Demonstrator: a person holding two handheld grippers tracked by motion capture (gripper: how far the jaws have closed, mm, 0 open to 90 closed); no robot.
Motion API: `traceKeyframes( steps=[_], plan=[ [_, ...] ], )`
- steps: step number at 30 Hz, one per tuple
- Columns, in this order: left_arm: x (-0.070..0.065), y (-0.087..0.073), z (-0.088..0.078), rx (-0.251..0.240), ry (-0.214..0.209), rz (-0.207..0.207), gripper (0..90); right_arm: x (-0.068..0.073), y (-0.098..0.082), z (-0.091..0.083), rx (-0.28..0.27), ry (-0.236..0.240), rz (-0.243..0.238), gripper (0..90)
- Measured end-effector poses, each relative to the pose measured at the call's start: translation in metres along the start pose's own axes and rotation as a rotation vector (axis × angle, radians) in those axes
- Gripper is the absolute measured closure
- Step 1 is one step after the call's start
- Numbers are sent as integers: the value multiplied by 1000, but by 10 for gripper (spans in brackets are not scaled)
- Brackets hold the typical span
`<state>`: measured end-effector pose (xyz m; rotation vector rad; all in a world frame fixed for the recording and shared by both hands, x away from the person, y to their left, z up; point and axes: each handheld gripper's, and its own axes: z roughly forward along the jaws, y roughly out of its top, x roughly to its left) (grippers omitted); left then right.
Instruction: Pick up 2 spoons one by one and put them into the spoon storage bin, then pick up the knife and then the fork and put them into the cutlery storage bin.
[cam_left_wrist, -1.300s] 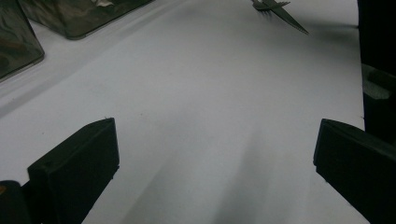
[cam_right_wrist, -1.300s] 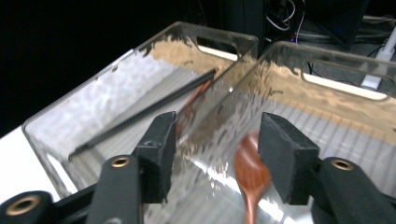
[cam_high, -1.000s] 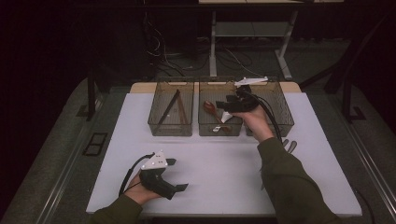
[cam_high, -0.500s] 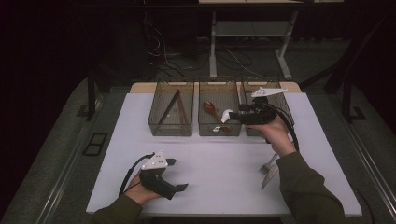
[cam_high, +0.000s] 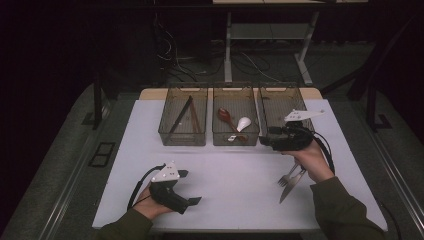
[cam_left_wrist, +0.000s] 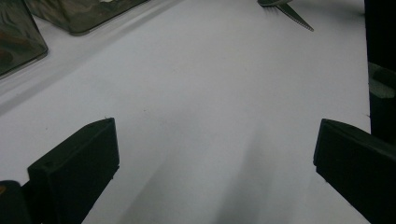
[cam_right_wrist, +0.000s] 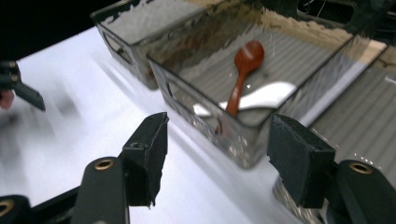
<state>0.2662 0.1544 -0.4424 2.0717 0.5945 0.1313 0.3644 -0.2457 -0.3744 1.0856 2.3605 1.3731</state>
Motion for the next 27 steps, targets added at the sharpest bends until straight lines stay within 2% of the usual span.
traceKeyframes(
  steps=[7,19,27],
  plan=[
    [-1,0,-2,-1,5,1,0,-1,-17,-14,9,1,-4,417],
    [0,0,-2,-2,7,2,0,5,-52,-39,74,-18,-16,732],
    [-1,0,-2,-1,8,1,0,10,-77,-53,128,10,-24,879]
  ],
)
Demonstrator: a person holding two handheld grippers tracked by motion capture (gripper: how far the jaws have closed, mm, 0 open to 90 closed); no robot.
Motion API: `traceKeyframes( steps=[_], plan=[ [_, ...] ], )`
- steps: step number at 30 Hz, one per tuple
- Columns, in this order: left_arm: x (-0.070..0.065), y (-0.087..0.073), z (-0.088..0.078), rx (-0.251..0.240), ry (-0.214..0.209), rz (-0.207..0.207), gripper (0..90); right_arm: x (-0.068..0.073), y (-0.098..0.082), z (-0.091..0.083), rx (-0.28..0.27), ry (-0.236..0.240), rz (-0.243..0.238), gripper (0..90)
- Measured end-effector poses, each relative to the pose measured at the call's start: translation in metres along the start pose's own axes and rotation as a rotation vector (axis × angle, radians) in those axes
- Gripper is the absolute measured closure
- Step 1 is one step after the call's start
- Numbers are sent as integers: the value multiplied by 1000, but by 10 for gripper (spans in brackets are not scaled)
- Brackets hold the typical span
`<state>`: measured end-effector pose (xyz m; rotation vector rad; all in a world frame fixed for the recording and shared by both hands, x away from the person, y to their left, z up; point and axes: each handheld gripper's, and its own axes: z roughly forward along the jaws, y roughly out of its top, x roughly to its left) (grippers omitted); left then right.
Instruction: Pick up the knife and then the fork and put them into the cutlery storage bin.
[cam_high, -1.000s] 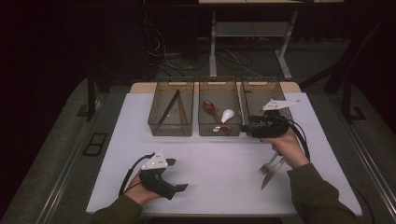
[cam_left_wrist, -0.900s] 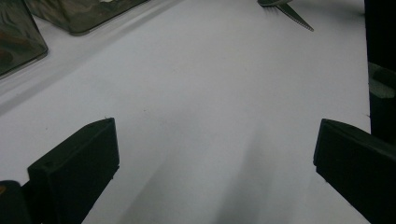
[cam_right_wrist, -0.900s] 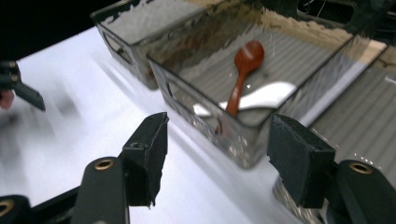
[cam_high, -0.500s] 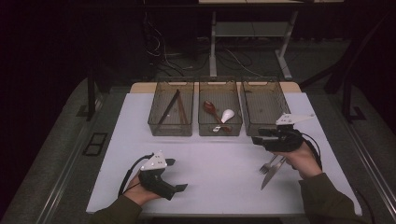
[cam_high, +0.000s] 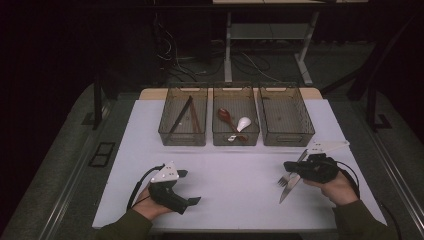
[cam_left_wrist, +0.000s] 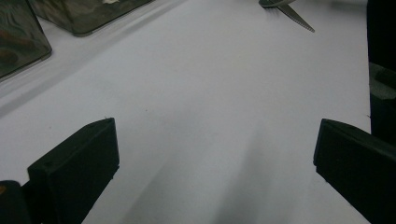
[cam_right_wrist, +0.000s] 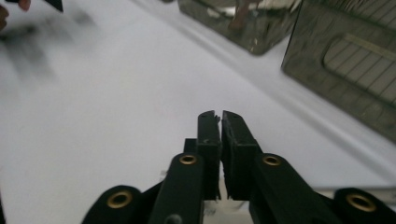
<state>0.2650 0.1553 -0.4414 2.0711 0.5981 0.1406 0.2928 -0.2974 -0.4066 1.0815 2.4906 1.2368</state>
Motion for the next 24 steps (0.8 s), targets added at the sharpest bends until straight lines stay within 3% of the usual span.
traceKeyframes(
  steps=[13,24],
  plan=[
    [-1,0,0,3,-1,2,0,9,-37,-3,118,21,14,894],
    [0,0,1,2,-3,4,0,17,-37,8,187,75,-4,893]
  ],
)
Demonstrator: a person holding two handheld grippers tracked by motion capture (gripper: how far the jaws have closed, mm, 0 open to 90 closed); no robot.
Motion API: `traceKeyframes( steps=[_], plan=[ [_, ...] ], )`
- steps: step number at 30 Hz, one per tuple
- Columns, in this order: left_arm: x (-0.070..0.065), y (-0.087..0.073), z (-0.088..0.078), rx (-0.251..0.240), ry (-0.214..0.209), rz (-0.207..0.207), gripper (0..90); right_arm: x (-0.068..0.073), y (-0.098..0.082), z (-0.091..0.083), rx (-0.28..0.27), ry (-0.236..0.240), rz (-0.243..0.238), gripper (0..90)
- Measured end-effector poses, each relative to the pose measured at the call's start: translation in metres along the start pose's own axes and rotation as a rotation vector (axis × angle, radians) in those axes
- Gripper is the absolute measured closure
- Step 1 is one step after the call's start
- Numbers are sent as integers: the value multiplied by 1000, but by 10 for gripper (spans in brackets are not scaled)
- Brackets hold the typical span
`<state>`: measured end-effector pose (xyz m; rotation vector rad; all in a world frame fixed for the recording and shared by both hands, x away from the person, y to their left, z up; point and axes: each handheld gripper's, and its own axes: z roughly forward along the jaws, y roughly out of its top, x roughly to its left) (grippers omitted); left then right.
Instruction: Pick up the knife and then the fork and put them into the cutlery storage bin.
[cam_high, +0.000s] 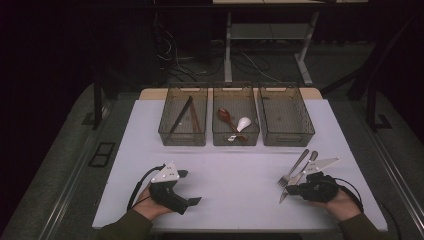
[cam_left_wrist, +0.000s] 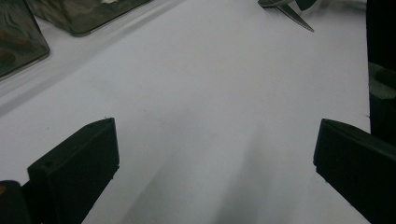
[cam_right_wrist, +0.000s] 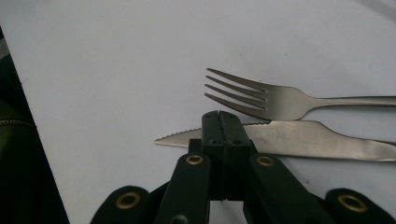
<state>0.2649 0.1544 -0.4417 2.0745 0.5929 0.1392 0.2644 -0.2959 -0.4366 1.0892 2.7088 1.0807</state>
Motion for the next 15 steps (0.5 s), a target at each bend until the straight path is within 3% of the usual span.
traceKeyframes(
  steps=[15],
  plan=[
    [0,0,1,1,0,2,0,-1,19,16,17,14,-23,893]
  ],
)
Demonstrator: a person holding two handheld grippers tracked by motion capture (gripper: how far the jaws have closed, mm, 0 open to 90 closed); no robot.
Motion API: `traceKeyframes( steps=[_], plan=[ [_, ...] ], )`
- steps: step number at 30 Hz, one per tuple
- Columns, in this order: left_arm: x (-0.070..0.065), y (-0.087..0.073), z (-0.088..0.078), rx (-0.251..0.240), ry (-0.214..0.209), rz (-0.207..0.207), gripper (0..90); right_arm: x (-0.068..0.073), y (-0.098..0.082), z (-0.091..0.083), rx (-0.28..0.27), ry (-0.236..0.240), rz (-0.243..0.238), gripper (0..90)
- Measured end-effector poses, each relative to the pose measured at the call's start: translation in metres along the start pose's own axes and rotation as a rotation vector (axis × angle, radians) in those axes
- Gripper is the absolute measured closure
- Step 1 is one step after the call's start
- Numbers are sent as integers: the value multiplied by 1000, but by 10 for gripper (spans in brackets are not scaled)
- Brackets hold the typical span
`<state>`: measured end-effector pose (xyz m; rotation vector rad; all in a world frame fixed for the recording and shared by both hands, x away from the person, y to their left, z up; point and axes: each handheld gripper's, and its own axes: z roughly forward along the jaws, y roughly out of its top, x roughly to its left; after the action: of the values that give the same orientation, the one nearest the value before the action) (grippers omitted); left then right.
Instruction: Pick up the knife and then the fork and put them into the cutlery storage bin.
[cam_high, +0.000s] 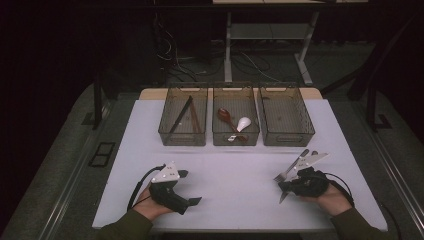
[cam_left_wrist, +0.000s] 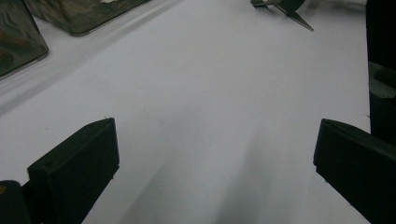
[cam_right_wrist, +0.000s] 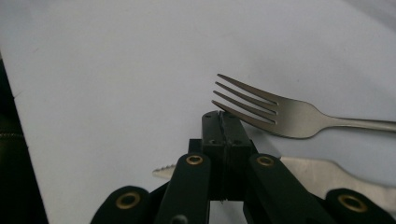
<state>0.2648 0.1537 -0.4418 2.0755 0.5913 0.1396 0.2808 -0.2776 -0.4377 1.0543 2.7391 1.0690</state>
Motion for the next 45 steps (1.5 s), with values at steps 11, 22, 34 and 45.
traceKeyframes(
  steps=[11,22,34,45],
  plan=[
    [0,0,0,-1,0,2,0,-5,24,19,4,-17,-26,894],
    [0,0,0,-2,0,2,0,-13,50,37,-9,-48,-47,894],
    [-1,0,-1,-3,-2,4,0,-23,49,20,-48,-93,-41,894],
    [-1,0,0,-1,-3,4,0,-67,16,-21,-35,-284,47,894]
  ],
)
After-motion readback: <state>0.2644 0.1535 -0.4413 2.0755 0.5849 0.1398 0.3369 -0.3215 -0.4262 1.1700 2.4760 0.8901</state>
